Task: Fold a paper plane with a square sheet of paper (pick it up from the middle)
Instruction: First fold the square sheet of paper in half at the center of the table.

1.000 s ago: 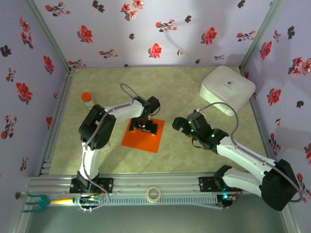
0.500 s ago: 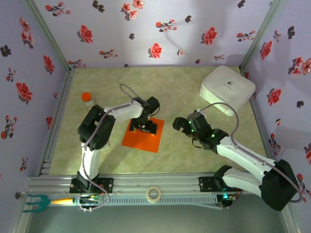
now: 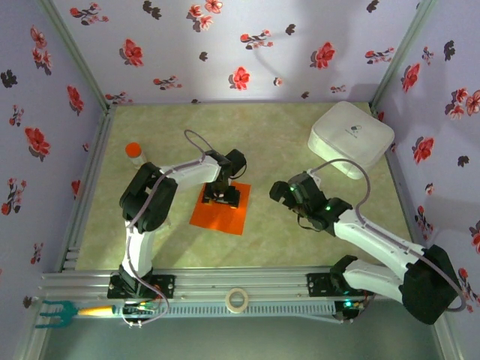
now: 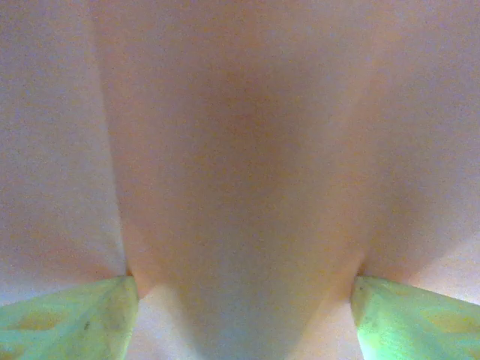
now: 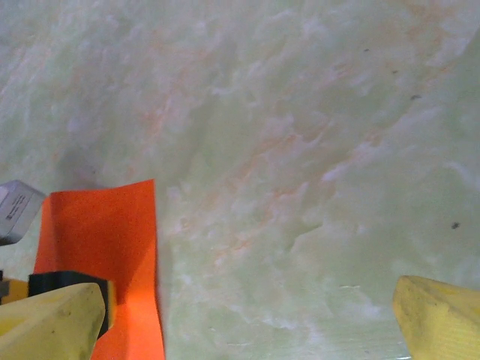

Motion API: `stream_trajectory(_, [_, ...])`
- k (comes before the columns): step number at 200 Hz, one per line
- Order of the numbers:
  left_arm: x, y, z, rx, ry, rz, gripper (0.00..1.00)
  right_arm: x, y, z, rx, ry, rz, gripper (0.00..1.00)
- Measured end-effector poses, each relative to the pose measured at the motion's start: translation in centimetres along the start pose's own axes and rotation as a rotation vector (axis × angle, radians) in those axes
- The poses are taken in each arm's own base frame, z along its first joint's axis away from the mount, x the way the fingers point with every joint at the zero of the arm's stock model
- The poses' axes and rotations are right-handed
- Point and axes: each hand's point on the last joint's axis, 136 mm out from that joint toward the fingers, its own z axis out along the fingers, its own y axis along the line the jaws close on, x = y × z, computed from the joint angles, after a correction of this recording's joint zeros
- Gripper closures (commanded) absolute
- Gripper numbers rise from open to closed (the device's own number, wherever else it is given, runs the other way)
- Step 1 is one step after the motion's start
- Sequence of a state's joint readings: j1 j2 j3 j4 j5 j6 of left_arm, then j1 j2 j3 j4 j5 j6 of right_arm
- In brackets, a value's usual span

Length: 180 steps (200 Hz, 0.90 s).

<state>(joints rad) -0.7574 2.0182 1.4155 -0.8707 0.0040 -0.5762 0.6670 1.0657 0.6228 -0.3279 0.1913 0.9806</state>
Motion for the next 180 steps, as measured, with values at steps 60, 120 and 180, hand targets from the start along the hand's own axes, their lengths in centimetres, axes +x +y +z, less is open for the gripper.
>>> stream_trajectory(60, [-0.1, -1.0, -0.3, 0.056, -0.044, 0.003, 0.49, -0.5, -1.3, -0.1, 0.070, -0.036, 0.066, 0.01])
stream_trajectory(120, [-0.9, -2.0, -3.3, 0.142, -0.139, 0.000, 0.55, -1.0, -1.8, -0.7, 0.066, -0.077, 0.090, 0.01])
stream_trajectory(180, [-1.0, -3.7, -7.0, 0.318, -0.203, -0.011, 0.54, -1.8, -1.7, -2.2, -0.018, -0.140, 0.080, 0.01])
